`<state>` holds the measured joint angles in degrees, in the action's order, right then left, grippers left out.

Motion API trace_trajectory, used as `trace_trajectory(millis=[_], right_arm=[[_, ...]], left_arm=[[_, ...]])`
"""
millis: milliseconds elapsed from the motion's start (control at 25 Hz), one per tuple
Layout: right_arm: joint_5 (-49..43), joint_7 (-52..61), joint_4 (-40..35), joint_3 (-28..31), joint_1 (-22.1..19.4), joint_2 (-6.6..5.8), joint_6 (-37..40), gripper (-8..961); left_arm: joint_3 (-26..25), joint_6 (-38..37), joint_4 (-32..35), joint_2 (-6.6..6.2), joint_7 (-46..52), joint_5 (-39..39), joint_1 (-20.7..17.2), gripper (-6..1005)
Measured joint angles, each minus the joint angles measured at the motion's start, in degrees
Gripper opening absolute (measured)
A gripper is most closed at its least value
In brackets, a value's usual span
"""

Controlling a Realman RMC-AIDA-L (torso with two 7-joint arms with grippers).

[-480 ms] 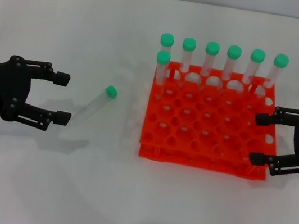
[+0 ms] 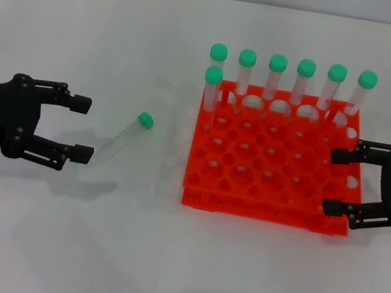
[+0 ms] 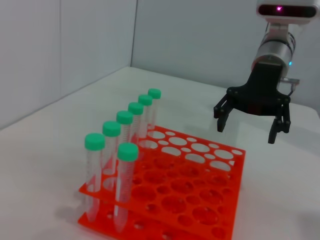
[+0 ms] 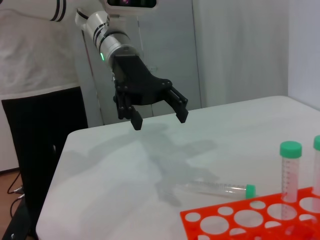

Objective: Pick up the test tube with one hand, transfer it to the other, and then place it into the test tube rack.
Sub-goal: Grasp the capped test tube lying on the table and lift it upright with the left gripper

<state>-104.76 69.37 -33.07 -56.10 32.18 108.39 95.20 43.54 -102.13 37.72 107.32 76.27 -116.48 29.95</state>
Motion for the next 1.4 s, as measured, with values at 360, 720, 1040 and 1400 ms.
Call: trace_trajectory(millis=[360,720,1040,1400], right_arm=[[0.81,-2.44,-0.37,2.56,-2.07,1.17,-0.52,854],[1.26,-5.17,-0.95,5.61,-2.91,2.55,-0.78,854],[1.52,-6.35,-1.20,5.57,-3.08,3.02,-2.72,854],[1.63,-7.27,-1.81,5.56,-2.76,3.89,-3.59,853]], left_arm=[[0.05,-2.46,13.05,3.36,17.38,-3.45,-0.10,871],[0.81,-2.63,23.98,6.36,45.95,-13.73,4.58,851],[8.35,-2.37,24.09,5.59,64.61,-28.20,11.64,775],[16.19,2.09,21.67,7.77,71.59,-40.07,16.82,713]])
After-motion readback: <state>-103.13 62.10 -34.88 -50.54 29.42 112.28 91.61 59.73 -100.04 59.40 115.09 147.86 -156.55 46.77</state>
